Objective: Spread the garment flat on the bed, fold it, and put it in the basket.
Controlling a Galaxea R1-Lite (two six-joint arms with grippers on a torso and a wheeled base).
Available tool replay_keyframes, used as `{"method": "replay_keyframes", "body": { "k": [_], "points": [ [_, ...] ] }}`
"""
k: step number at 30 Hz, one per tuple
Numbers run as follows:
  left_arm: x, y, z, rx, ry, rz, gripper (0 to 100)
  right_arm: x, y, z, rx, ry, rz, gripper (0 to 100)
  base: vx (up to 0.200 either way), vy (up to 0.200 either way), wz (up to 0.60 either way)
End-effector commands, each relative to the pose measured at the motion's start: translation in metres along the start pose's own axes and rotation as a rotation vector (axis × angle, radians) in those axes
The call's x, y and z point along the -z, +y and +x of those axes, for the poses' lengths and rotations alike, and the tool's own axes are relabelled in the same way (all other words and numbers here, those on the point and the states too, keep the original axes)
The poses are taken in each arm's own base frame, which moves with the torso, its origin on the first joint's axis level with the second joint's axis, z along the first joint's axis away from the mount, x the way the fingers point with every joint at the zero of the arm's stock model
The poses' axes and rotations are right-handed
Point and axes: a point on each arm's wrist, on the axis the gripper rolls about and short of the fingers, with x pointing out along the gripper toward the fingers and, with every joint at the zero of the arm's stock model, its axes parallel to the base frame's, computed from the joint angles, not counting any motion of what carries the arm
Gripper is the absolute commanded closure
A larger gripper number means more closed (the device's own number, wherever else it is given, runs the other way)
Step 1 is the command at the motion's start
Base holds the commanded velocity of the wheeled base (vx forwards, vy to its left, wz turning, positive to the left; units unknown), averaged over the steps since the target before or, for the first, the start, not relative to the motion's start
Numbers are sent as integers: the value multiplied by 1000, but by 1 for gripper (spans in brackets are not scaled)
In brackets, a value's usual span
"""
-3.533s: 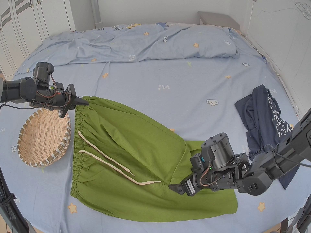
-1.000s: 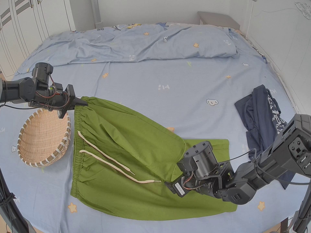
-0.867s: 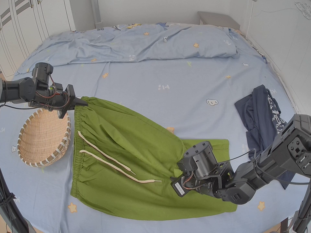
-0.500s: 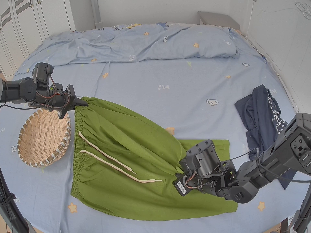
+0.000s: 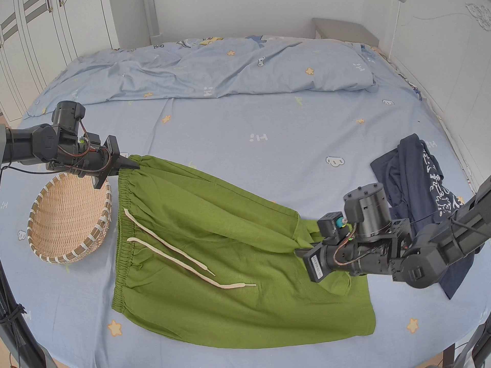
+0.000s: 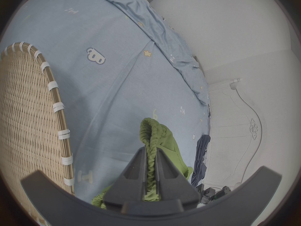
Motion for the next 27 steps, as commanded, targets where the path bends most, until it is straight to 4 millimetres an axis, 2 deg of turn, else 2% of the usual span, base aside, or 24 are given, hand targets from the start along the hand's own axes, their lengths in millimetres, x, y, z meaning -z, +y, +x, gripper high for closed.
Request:
{"method": "replay_keyframes", "body": {
  "k": [1,6,7,8,18,19,27],
  "points": [
    [0,1,2,-2,5,-2,100,0,-42,-14,-1,-31,92,100,0,0,0],
    [2,1,4,-2,10,-1,100,5,-58,-17,-39,-33,148,100,0,0,0],
    [2,0,5,-1,13,-1,100,9,-71,-20,-61,-35,189,100,0,0,0],
    [3,1,5,-2,16,-2,100,12,-75,-22,-78,-34,202,100,0,0,0],
    [5,3,11,-5,29,-6,100,19,-92,-25,-132,-36,244,100,0,0,0],
    [5,3,11,-5,29,-6,100,20,-94,-25,-130,-37,246,0,0,0,0],
    [5,3,10,-6,31,-6,100,22,-92,-25,-133,-31,247,0,0,0,0]
  ]
}}
